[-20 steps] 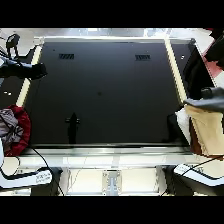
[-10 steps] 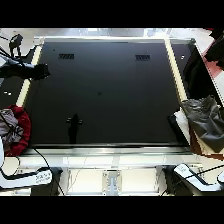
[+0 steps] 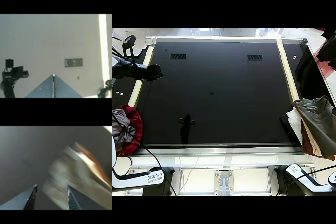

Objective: Fold the shirts.

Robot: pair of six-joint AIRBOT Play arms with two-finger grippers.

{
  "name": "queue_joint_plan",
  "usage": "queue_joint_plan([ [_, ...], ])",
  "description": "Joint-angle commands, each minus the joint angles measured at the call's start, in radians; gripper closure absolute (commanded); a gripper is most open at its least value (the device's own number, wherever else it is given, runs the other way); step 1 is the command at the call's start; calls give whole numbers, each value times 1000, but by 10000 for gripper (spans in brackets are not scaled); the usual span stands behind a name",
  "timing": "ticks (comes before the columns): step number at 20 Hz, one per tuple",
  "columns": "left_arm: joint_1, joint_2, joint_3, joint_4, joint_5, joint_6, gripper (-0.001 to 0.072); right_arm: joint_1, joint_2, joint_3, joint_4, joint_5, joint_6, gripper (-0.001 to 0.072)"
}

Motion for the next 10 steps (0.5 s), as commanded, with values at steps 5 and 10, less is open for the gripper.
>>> queue_joint_plan([
  [5,-1,0,0,-4,-1,-67,700,526,-54,90,231,-30,-121,283],
  [10,0,0,0,-3,-1,-66,701,937,-148,90,17,-30,-118,283],
])
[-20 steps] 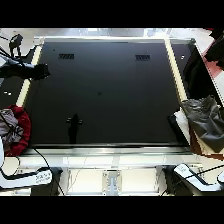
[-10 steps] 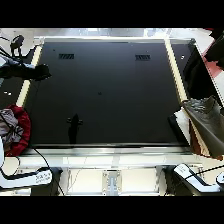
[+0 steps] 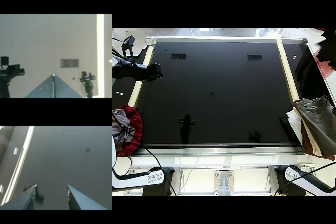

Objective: Fold the shirts.

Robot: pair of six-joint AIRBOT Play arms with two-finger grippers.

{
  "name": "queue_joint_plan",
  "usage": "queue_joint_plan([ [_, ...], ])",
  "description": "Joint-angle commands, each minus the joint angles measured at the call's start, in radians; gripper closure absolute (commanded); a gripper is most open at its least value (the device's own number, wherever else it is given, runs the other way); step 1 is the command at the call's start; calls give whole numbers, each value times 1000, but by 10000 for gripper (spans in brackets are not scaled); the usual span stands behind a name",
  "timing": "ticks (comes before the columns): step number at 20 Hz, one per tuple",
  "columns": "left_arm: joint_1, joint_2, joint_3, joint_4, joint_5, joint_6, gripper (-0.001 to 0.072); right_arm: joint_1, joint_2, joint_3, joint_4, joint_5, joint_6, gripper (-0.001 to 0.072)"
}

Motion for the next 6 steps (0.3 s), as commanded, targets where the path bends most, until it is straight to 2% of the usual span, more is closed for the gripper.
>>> queue_joint_plan([
  [1,-1,0,0,-1,0,-5,700,270,-63,4,-142,2,-5,283],
  [6,0,0,0,-1,0,-5,700,416,-126,4,-206,1,-4,284],
])
